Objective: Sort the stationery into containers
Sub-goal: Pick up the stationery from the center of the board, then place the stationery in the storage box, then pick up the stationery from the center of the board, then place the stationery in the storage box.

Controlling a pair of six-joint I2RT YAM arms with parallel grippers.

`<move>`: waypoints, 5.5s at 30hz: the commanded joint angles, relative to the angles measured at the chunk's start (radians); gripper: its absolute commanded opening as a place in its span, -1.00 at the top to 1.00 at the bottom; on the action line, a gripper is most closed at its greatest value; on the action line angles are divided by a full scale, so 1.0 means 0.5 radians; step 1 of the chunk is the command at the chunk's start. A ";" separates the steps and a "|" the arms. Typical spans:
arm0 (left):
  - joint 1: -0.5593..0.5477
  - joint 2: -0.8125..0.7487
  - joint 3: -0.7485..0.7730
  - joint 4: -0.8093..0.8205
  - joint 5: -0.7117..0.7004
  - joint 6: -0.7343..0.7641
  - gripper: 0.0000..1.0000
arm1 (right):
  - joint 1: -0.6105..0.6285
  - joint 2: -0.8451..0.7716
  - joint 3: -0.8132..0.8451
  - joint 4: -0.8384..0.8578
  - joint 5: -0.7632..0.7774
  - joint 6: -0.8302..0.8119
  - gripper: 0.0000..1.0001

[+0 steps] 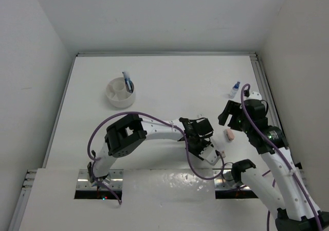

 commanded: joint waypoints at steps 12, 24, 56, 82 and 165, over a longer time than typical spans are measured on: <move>0.082 -0.214 0.178 -0.209 0.153 -0.408 1.00 | -0.007 0.023 -0.001 0.143 -0.005 -0.010 -0.55; 1.344 -1.531 -0.643 0.084 -0.095 -1.142 1.00 | -0.031 0.434 0.187 0.778 -0.317 0.060 -0.53; 2.285 -1.062 -0.650 0.205 0.273 -0.323 1.00 | 0.048 1.069 0.441 0.855 -0.462 0.045 -0.48; 2.205 -1.166 -0.601 0.073 0.288 -0.240 0.09 | 0.085 1.048 0.478 0.827 -0.517 -0.035 -0.48; 2.103 -1.406 -0.733 -0.077 -0.314 -0.296 1.00 | -0.363 0.541 0.186 0.754 -0.446 0.085 -0.50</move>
